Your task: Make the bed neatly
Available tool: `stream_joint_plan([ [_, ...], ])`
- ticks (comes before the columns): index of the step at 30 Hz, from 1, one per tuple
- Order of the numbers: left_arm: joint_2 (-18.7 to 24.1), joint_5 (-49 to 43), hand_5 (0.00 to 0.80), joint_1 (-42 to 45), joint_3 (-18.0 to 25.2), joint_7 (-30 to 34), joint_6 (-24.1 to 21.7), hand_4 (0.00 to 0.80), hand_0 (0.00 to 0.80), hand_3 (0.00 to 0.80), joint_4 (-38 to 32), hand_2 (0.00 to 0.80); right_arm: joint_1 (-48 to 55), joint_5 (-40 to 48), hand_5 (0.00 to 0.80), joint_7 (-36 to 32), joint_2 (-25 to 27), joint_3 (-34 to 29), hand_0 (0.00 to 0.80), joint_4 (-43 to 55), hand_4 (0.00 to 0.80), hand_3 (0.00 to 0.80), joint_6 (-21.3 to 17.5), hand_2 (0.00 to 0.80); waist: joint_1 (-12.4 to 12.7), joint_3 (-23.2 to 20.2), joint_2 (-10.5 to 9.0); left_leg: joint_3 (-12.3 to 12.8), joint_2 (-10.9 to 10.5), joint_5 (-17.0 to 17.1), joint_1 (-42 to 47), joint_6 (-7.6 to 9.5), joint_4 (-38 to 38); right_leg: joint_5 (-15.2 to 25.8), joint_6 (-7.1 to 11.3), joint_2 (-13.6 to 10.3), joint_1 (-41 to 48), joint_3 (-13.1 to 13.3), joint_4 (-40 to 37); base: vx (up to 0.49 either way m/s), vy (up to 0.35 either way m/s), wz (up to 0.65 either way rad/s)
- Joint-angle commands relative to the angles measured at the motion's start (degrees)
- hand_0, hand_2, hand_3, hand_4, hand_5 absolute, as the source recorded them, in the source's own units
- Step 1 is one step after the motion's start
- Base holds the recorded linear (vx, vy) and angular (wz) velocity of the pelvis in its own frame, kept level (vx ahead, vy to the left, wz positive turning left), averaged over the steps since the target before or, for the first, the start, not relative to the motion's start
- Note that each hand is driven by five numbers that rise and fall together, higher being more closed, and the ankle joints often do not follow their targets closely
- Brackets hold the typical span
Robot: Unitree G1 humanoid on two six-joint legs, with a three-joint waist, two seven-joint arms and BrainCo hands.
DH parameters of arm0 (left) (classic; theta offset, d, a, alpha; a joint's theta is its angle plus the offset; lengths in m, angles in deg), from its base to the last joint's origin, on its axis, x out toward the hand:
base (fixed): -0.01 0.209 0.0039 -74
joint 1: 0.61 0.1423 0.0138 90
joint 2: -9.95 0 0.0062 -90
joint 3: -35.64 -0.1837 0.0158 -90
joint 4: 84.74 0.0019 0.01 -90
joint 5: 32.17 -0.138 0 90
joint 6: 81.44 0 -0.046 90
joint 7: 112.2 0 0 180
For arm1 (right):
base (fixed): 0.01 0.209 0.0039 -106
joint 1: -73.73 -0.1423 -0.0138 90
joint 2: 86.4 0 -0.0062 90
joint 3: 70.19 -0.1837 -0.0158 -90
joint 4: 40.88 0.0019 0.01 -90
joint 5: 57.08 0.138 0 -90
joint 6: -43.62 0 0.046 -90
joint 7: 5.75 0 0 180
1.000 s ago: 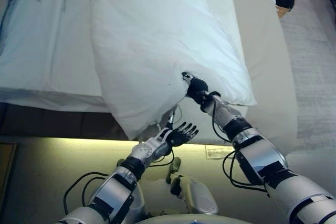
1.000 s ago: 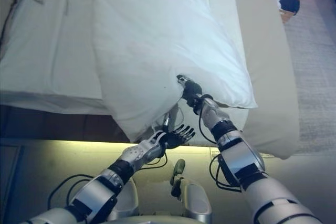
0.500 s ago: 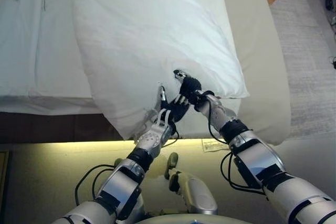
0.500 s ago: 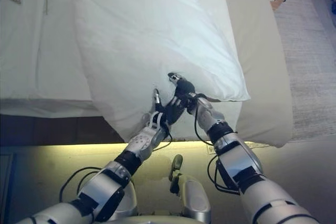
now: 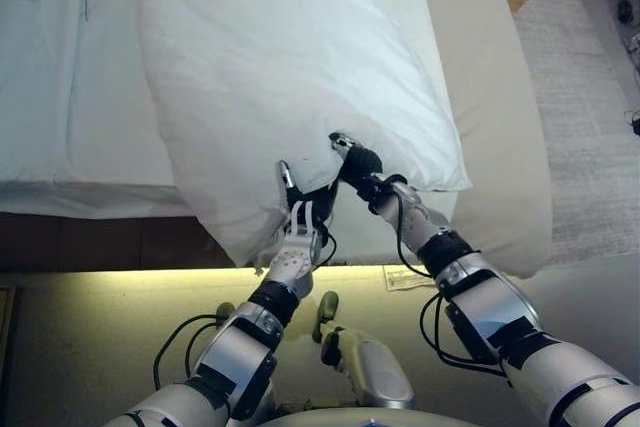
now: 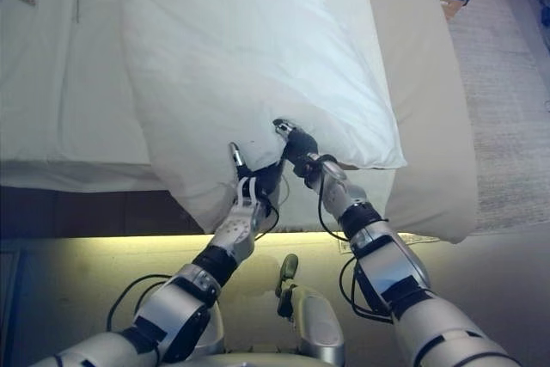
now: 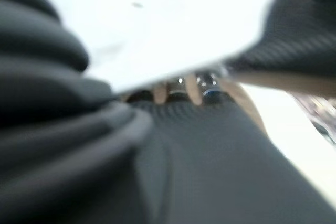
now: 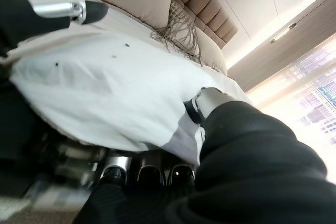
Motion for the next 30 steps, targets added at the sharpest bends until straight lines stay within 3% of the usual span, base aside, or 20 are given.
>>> stream_joint_plan([
  [1,-2.00,0.72,0.000,-4.67,0.30,1.69,0.24,0.000,0.000,0.000,-2.54,0.000,-1.35,3.73,0.800,-1.90,2.89,-1.06,0.800,7.95,0.800,0.800,-4.15,0.800,-0.24,-1.43,0.29,-1.51,0.89,4.84,-1.67,0.21,-1.71,-4.11,4.58,-3.49,3.69,-1.02,3.22,-0.003,-0.003,0.07],
  [2,-1.87,0.72,0.000,-4.66,0.38,1.74,0.37,0.000,0.000,0.000,-2.47,0.000,-1.27,3.74,0.800,-1.81,2.91,-1.06,0.800,7.87,0.800,0.800,-4.10,0.800,-0.19,-1.43,0.35,-1.56,0.88,4.86,-1.60,0.22,-1.76,-4.12,4.60,-3.53,3.74,-1.10,3.27,0.003,0.000,0.05],
  [3,-1.76,0.72,0.091,-4.61,0.38,1.57,0.33,0.091,0.091,0.091,-2.41,0.091,-1.22,3.61,0.800,-1.75,2.91,-1.06,0.800,7.75,0.800,0.800,-3.98,0.800,-0.14,-1.45,0.42,-1.63,0.85,4.88,-1.50,0.21,-1.83,-4.13,4.63,-3.57,3.83,-1.18,3.27,0.007,0.005,0.03],
  [4,-1.71,0.72,0.395,-4.57,0.37,1.44,0.35,0.395,0.395,0.395,-2.26,0.395,-1.22,3.35,0.800,-1.71,2.87,-1.05,0.800,7.57,0.800,0.800,-3.69,0.800,-0.10,-1.47,0.49,-1.70,0.80,4.88,-1.39,0.21,-1.91,-4.15,4.66,-3.63,3.91,-1.25,3.26,0.000,0.000,0.00],
  [5,-1.65,0.72,0.769,-4.50,0.39,1.45,0.35,0.769,0.769,0.769,-2.08,0.769,-0.98,3.01,0.800,-1.85,2.77,-0.90,0.800,7.30,0.800,0.800,-3.71,0.800,-0.05,-1.56,0.63,-1.72,0.74,4.89,-1.27,0.22,-2.02,-4.20,4.67,-3.72,4.03,-1.32,3.21,0.000,0.000,0.00],
  [6,-1.58,0.72,0.800,-4.39,0.34,1.55,0.43,0.800,0.800,0.800,-1.94,0.800,-0.83,2.72,0.800,-1.97,2.69,-0.85,0.800,7.12,0.800,0.800,-3.57,0.800,-0.02,-1.64,0.76,-1.77,0.69,4.92,-1.19,0.22,-2.10,-4.22,4.66,-3.79,4.12,-1.36,3.16,0.000,0.000,0.00],
  [18,-0.73,0.72,0.800,-4.94,1.30,2.87,0.99,0.800,0.800,0.800,-0.57,0.800,-0.03,-1.08,0.800,0.48,3.30,-1.39,0.800,2.67,0.800,0.800,-0.75,0.800,0.07,-2.33,2.38,-2.33,-0.12,4.78,-0.44,0.22,-2.00,-4.76,4.69,-4.55,4.49,-1.63,3.97,-0.002,0.014,0.03],
  [20,-0.48,0.72,0.800,-5.28,1.67,3.24,1.48,0.800,0.800,0.800,-0.22,0.800,0.05,-1.98,0.515,1.24,3.42,-1.50,0.515,1.73,0.515,0.515,-0.11,0.515,0.03,-2.37,2.67,-2.43,-0.29,4.66,-0.50,0.24,-1.67,-4.87,4.68,-4.73,4.40,-1.55,4.24,-0.032,0.032,0.02],
  [21,-0.24,0.72,0.800,-5.46,1.93,3.40,2.05,0.800,0.800,0.800,-0.01,0.800,0.05,-2.87,0.000,2.17,3.61,-1.73,0.000,0.65,0.000,0.000,0.33,0.000,0.04,-2.45,2.87,-2.53,-0.44,4.54,-0.49,0.25,-1.50,-4.95,4.72,-4.85,4.39,-1.52,4.39,0.000,0.000,0.00],
  [30,1.82,0.72,0.800,-2.07,2.94,5.70,2.90,0.800,0.800,0.800,-1.42,0.800,9.49,-11.66,0.000,2.42,3.20,-0.82,0.000,-4.73,0.000,0.000,5.91,0.000,-0.24,-4.60,5.08,-2.72,-2.18,4.12,2.85,0.84,-3.26,-5.57,5.21,-6.01,6.90,-1.14,3.82,0.012,0.083,0.02],
])
